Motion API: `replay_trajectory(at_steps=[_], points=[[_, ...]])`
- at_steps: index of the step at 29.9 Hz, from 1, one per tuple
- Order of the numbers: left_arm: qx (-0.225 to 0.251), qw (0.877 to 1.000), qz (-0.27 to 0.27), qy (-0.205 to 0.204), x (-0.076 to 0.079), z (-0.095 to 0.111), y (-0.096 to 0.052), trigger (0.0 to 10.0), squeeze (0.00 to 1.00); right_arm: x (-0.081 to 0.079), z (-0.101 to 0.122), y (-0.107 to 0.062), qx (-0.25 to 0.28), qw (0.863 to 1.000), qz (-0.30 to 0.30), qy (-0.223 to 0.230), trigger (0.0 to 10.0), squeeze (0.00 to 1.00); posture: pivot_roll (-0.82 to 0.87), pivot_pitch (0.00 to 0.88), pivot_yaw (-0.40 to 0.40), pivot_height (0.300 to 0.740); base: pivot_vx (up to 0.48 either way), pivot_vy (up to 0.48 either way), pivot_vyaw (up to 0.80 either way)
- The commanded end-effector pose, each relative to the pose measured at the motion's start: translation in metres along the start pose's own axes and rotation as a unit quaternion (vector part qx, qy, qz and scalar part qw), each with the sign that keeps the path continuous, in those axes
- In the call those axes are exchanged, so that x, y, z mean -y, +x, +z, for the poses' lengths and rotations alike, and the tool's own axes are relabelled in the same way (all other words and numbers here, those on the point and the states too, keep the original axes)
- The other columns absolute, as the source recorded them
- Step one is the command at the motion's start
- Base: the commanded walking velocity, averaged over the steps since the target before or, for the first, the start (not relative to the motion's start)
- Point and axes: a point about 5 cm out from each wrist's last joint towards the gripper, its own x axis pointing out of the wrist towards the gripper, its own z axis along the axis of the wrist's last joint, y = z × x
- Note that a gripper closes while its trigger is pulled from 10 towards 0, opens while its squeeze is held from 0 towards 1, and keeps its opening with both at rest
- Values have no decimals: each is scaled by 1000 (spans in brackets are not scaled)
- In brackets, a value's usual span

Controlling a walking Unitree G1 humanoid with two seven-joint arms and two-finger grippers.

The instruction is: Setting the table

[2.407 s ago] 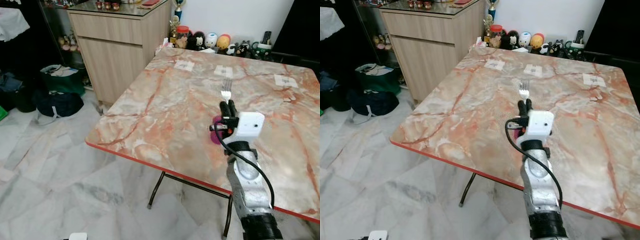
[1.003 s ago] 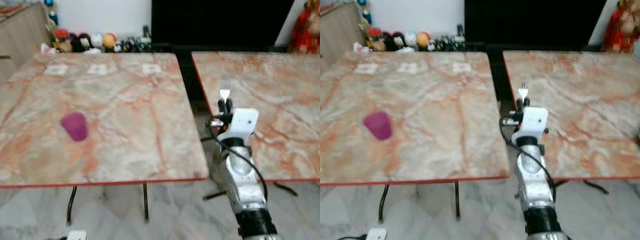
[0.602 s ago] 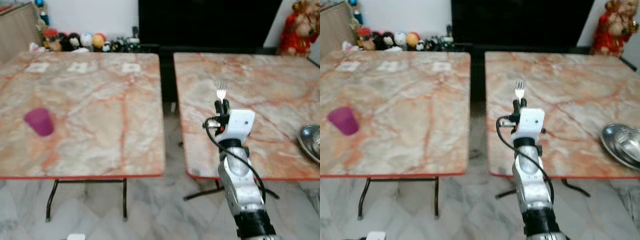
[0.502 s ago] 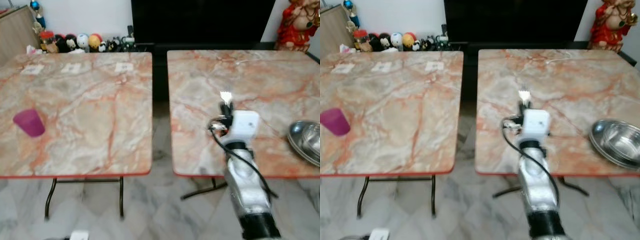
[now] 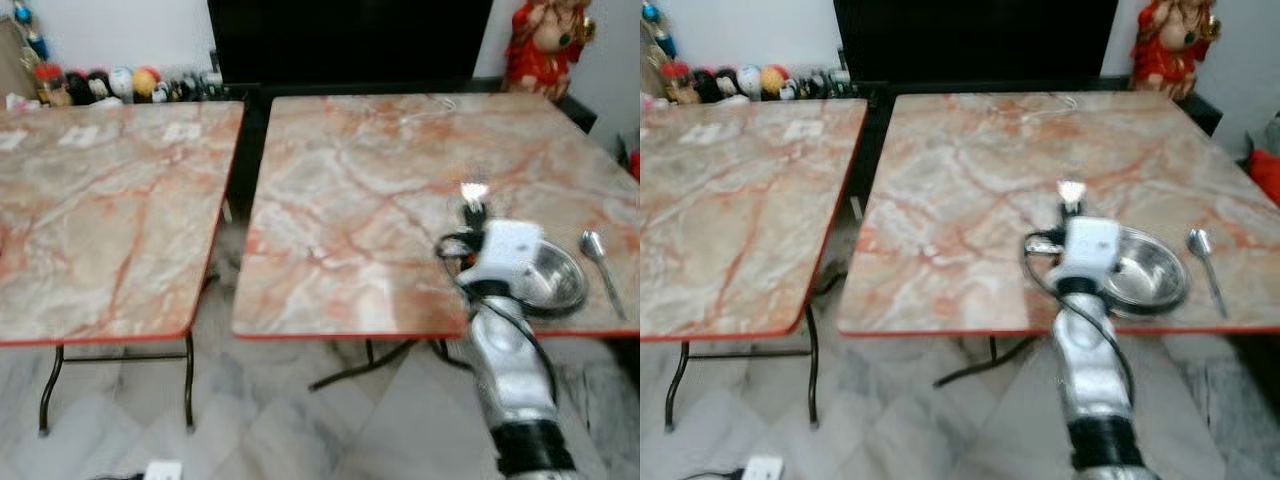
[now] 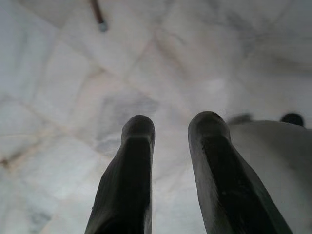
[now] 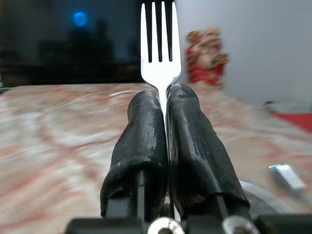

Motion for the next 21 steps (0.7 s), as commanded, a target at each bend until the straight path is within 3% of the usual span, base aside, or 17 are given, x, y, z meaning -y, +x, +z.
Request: replay_trajectory(at_steps=[1, 7, 21], points=[[-8, 1000, 3, 8, -5, -4, -2, 10000, 0, -5, 3, 2, 5, 1000, 4, 2, 10000, 0, -33, 16, 20, 740, 0, -469, 0], [-7, 1000, 4, 8, -5, -4, -2, 10000, 0, 3, 2, 4, 3, 1000, -7, -4, 10000, 0, -33, 16, 20, 740, 0, -469, 0], [-2, 1000, 9, -7, -6, -3, -2, 10000, 0, 13, -1, 6, -6, 999, -32, -8, 10000, 0, -33, 16, 19, 740, 0, 0, 0]])
